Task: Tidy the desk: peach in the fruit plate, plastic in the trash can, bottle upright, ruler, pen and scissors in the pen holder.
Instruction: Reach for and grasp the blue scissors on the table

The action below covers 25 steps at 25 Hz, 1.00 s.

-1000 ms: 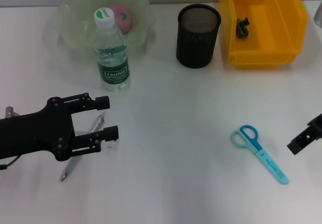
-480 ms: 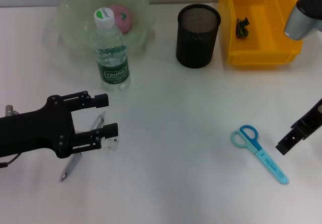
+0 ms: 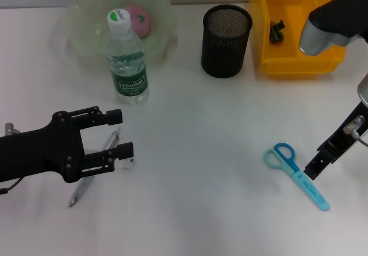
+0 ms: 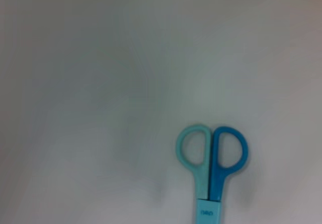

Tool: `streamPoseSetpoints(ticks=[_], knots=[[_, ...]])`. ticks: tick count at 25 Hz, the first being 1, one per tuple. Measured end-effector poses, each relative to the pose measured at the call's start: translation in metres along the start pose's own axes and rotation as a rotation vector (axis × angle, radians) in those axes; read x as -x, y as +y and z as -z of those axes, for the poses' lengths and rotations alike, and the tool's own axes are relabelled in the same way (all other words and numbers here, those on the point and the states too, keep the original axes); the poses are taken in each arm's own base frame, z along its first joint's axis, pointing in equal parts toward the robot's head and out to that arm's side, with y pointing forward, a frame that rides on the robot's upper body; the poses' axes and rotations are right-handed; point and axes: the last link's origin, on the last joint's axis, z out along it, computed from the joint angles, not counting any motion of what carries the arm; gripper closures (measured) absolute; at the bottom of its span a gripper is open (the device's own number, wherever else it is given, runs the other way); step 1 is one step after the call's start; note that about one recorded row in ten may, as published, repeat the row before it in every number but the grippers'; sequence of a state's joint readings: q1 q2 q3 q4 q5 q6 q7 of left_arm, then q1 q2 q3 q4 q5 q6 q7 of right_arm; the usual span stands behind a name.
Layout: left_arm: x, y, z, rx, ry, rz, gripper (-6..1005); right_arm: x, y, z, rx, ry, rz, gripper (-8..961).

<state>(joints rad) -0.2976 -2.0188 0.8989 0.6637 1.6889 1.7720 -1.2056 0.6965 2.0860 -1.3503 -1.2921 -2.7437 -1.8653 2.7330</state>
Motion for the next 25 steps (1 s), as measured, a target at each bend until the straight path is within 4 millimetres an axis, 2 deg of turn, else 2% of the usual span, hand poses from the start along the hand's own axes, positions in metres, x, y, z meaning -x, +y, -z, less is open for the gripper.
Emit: streamPoseSetpoints(ticks=[13, 25], knots=[[0.001, -0.002, 0.0, -0.014, -0.006, -0.012, 321, 0.004, 0.005, -0.016, 0.001, 0.023, 0.011, 214], [0.0, -0.006, 0.001, -0.035, -0.006, -0.016, 323, 0.007, 0.01, -0.02, -0.016, 0.018, 0.021, 215]])
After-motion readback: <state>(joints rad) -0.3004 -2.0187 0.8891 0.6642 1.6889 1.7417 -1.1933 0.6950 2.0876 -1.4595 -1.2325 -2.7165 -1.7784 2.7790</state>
